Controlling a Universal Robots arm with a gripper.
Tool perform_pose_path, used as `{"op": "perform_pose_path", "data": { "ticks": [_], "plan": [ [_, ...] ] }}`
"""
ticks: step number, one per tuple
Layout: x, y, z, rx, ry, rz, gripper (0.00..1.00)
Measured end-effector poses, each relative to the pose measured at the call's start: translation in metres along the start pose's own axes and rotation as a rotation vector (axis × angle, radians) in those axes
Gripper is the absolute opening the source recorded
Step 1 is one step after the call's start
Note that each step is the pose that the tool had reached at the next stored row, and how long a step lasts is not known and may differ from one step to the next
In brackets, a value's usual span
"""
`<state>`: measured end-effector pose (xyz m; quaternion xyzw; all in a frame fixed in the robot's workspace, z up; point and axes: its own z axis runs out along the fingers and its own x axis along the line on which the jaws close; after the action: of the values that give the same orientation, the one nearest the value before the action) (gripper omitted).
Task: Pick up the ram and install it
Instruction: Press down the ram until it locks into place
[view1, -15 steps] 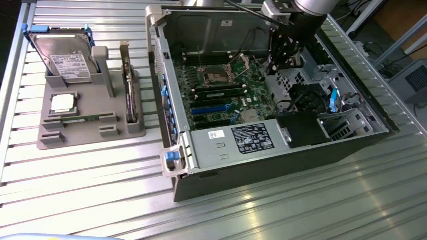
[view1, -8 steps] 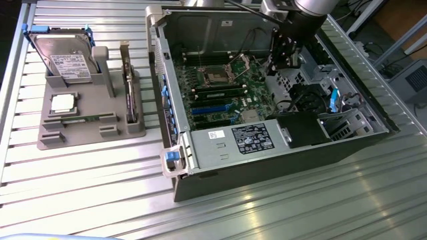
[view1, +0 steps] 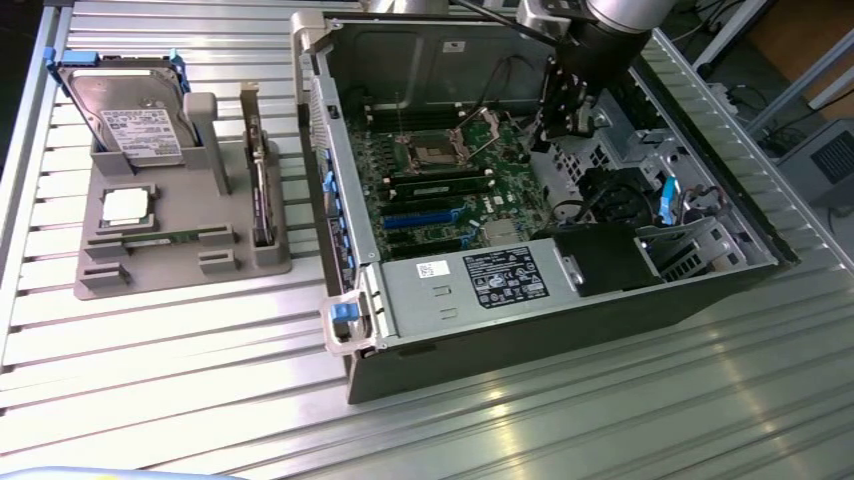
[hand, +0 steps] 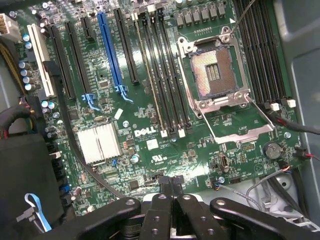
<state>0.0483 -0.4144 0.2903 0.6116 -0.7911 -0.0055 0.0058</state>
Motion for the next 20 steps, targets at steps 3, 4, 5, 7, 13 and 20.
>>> {"op": "perform_pose_path", "data": {
  "ticks": [3, 4, 5, 7, 13, 20],
  "plan": [
    [0.0, 0.0002, 0.0, 0.0, 0.0, 0.017, 0.1],
    [0.0, 0.0002, 0.0, 0.0, 0.0001, 0.024, 0.1],
    [0.0, 0.0003, 0.0001, 0.0001, 0.0001, 0.03, 0.1],
    [0.0, 0.0005, 0.0001, 0.0003, 0.0012, 0.062, 0.1],
    [0.0, 0.0005, 0.0001, 0.0022, 0.0072, 0.106, 0.1],
    [-0.0001, 0.0005, 0.0, 0.0048, 0.0157, 0.148, 0.1]
  ]
}}
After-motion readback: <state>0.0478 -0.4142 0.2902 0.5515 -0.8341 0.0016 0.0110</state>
